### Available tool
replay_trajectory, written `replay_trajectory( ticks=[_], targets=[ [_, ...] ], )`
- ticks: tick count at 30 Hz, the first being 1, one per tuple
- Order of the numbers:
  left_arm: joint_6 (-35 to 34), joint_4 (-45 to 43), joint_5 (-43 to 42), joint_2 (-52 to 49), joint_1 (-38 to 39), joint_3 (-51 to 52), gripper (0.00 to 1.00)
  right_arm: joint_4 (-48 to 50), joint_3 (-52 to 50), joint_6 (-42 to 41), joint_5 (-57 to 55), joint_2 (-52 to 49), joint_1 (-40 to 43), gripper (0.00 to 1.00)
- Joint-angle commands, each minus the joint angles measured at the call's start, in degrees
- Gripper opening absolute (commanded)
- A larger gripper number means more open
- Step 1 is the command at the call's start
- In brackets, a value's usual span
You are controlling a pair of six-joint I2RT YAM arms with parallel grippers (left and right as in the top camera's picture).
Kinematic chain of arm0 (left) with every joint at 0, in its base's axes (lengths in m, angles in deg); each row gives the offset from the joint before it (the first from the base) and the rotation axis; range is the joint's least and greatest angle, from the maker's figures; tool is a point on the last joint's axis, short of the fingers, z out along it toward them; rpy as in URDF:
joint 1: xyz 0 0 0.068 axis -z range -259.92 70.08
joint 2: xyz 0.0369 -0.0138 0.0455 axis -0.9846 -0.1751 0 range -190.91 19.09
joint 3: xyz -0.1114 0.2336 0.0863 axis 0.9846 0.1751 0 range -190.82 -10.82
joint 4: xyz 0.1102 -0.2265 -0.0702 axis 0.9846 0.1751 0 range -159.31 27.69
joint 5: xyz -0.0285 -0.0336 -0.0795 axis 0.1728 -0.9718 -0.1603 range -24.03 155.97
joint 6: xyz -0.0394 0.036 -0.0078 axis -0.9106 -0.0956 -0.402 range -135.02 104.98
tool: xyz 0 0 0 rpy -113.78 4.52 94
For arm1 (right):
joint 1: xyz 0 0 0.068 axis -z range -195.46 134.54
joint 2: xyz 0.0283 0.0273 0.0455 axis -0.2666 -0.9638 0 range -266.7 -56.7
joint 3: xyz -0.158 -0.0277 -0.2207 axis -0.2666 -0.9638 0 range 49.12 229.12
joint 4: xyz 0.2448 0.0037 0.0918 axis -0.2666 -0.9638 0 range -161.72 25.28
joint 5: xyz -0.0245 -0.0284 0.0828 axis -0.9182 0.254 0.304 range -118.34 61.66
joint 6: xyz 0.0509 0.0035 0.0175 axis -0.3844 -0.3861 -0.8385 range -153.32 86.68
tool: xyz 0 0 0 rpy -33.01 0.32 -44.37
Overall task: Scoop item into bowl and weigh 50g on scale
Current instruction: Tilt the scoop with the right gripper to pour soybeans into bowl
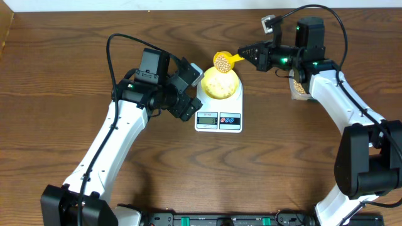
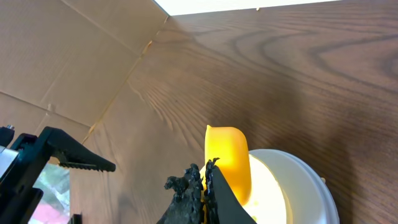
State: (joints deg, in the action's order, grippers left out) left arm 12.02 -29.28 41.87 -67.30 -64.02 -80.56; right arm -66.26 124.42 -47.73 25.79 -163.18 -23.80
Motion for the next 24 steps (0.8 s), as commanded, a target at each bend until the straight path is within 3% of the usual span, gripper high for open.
replay_trajectory(
  ticks=[1,24],
  targets=[
    [0.35,0.00,-0.74,0.24,-0.24,0.63,0.86,0.02,-0.11,1.90,0.09,-0.59,-0.39,0.01],
    [0.35,0.00,-0.74,0.24,-0.24,0.63,0.86,-1.18,-0.11,6.45,-3.26,-0.59,-0.63,0.01]
  ],
)
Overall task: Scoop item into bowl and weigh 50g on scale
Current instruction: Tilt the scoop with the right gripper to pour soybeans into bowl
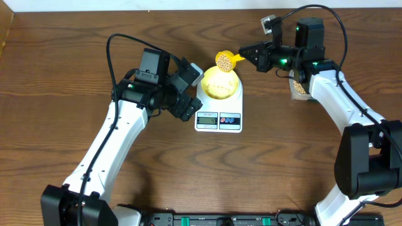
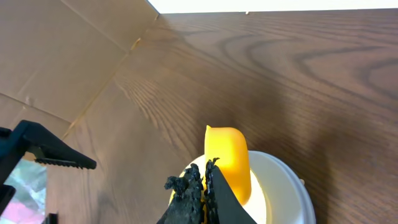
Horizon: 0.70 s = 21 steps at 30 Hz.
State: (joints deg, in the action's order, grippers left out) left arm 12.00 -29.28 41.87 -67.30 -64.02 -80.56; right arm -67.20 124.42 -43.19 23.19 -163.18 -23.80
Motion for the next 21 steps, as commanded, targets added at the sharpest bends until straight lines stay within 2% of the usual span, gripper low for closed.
replay_trajectory(
  ticks=[1,21],
  targets=[
    [0.37,0.00,-0.74,0.24,-0.24,0.63,0.86,-0.24,-0.11,2.54,-0.66,-0.59,-0.68,0.01],
    [0.37,0.00,-0.74,0.24,-0.24,0.63,0.86,-0.37,-0.11,6.99,-0.90,-0.59,-1.20,0.01]
  ],
)
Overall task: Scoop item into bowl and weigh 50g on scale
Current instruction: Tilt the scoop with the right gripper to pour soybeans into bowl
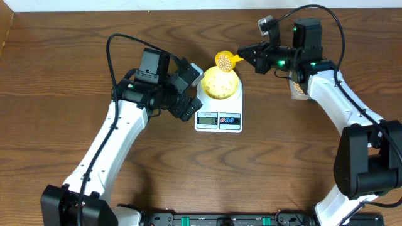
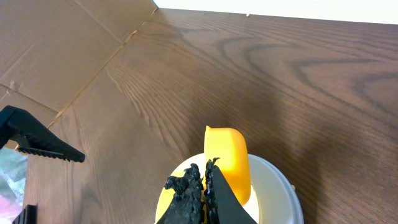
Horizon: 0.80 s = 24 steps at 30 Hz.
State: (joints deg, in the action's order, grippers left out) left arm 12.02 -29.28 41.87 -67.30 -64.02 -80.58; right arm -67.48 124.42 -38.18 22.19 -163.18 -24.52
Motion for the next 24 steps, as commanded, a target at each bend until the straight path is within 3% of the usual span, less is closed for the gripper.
replay_trajectory(
  ticks=[1,24],
  targets=[
    [0.35,0.00,-0.74,0.24,-0.24,0.66,0.86,-0.11,-0.11,2.32,-0.07,-0.59,-0.52,0.01],
    [0.35,0.00,-0.74,0.24,-0.24,0.66,0.86,-0.92,-0.11,5.29,-2.60,-0.59,-1.16,0.01]
  ],
)
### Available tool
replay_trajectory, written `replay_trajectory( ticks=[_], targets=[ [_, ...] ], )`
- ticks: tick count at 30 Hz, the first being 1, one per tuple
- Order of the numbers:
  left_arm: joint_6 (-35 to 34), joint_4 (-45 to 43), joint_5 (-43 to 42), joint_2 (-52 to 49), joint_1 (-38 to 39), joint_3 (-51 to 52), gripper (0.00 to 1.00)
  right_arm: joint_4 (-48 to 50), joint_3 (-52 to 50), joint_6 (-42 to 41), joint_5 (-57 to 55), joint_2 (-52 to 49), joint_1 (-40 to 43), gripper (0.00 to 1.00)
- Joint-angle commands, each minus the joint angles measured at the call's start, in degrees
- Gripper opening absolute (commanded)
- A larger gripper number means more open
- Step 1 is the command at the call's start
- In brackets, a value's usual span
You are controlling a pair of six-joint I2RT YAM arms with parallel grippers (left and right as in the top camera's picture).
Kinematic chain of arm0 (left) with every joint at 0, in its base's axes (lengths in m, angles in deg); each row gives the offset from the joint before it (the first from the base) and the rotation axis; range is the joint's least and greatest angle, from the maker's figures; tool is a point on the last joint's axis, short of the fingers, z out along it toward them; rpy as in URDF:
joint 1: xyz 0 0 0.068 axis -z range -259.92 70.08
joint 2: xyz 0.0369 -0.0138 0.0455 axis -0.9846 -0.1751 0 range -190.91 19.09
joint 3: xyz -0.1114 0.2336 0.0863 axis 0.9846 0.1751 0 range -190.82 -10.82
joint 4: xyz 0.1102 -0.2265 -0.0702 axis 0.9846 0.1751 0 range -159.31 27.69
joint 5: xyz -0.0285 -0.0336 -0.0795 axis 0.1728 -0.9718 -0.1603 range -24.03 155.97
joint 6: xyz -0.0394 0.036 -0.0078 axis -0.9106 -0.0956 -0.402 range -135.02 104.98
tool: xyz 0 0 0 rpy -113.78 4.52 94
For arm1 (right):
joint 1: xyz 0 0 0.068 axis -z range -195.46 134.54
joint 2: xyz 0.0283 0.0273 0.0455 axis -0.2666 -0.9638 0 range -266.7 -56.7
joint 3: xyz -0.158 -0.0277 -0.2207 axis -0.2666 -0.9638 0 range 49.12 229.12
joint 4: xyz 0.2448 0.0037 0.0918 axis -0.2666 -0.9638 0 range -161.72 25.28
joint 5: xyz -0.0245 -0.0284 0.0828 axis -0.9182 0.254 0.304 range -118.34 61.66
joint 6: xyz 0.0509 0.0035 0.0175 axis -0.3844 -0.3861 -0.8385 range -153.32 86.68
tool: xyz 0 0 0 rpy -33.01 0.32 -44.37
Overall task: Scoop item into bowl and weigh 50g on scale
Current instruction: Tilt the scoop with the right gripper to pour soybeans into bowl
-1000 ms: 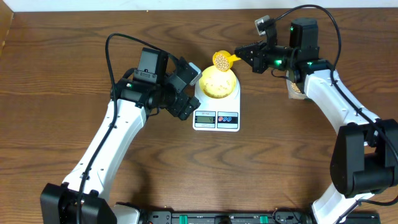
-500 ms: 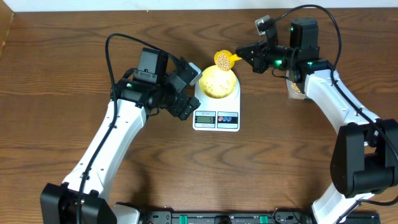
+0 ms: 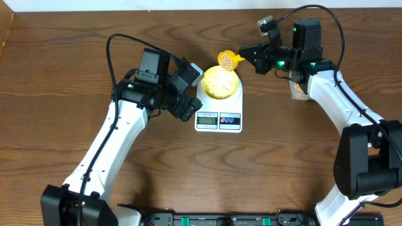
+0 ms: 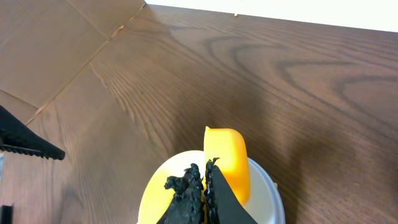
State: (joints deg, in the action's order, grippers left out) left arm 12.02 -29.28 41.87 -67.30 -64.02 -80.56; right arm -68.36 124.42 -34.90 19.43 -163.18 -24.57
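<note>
A yellow scoop (image 3: pixel 225 59) loaded with pale beans hangs over the far rim of the bowl (image 3: pixel 220 81). My right gripper (image 3: pixel 247 55) is shut on the scoop's handle. The bowl, white outside and yellow inside, holds beans and stands on the white scale (image 3: pixel 218 120). In the right wrist view the scoop (image 4: pixel 227 158) juts out ahead of my right gripper (image 4: pixel 204 171), with the bowl (image 4: pixel 155 190) beneath. My left gripper (image 3: pixel 190 88) stands open just left of the bowl and scale, with nothing between its fingers.
A container of beans (image 3: pixel 299 88) sits at the right, partly hidden behind my right arm. Brown cardboard (image 4: pixel 43 56) lies on the table's left side. One left finger (image 4: pixel 25 146) shows at the wrist view's left edge.
My right gripper with the loaded scoop has shifted slightly right and back over the bowl's far rim. The left arm, the bowl and the scale have not moved.
The loaded scoop was held over the bowl's far side by my right gripper at the oldest moment. At each later moment it stood a little farther back and right, still full. My left gripper stayed open beside the bowl throughout.
</note>
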Motion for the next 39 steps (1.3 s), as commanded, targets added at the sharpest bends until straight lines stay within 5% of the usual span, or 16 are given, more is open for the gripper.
replay_trajectory(
  ticks=[1,39],
  targets=[
    [0.35,0.00,-0.74,0.24,-0.24,0.63,0.86,-0.02,-0.11,2.10,0.15,-0.59,-1.14,0.01],
    [0.35,0.00,-0.74,0.24,-0.24,0.63,0.86,-2.58,-0.11,7.04,0.15,-0.59,-1.14,0.01]
  ],
)
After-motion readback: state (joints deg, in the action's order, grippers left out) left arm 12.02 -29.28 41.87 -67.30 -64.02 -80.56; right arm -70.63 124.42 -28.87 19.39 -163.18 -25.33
